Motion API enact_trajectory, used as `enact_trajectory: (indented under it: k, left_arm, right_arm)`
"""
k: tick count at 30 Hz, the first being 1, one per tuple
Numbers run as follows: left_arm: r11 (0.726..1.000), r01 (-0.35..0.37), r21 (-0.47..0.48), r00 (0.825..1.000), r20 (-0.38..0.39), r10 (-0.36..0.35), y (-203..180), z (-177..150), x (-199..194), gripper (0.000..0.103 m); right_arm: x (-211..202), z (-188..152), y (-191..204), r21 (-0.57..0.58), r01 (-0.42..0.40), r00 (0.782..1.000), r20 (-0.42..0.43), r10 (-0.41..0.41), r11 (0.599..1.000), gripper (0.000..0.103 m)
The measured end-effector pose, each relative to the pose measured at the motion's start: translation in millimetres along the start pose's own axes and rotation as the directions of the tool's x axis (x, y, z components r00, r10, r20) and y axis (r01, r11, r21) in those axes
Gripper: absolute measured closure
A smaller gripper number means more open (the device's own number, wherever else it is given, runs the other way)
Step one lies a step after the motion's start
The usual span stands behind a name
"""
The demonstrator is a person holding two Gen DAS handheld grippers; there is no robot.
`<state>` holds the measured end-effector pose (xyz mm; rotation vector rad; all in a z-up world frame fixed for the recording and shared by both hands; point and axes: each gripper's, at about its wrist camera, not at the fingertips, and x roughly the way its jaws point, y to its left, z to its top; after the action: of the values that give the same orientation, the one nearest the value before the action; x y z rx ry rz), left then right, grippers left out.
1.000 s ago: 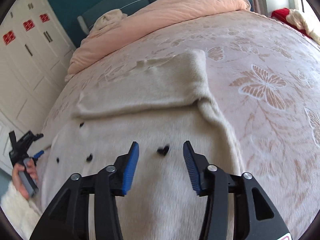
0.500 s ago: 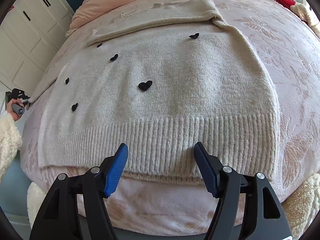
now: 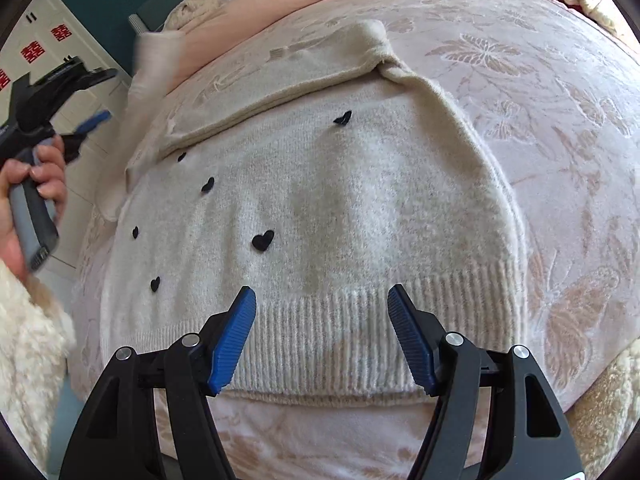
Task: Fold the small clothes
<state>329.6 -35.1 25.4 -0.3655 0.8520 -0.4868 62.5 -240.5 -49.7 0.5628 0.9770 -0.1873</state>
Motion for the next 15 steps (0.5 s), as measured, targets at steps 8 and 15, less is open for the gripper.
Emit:
enact_trajectory:
  k: [8, 15]
  left_arm:
    - [0.933, -0.043, -0.357, 0.992, -0.124, -0.002, 78.2, -74.2, 16.8, 0.027]
    - [0.846, -0.119, -0.519, 0.992, -0.033, 0.119, 181.2, -24.1, -20.7, 0.027]
  right_arm:
    - [18.2, 81.4, 7.9, -0.071, -0.063, 0.996, 0.058, 0.067, 0.996, 0.034]
    - [116.0, 190.2, 68.2, -0.086, -0.111, 0.993, 0.017, 0.113, 0.99, 0.031]
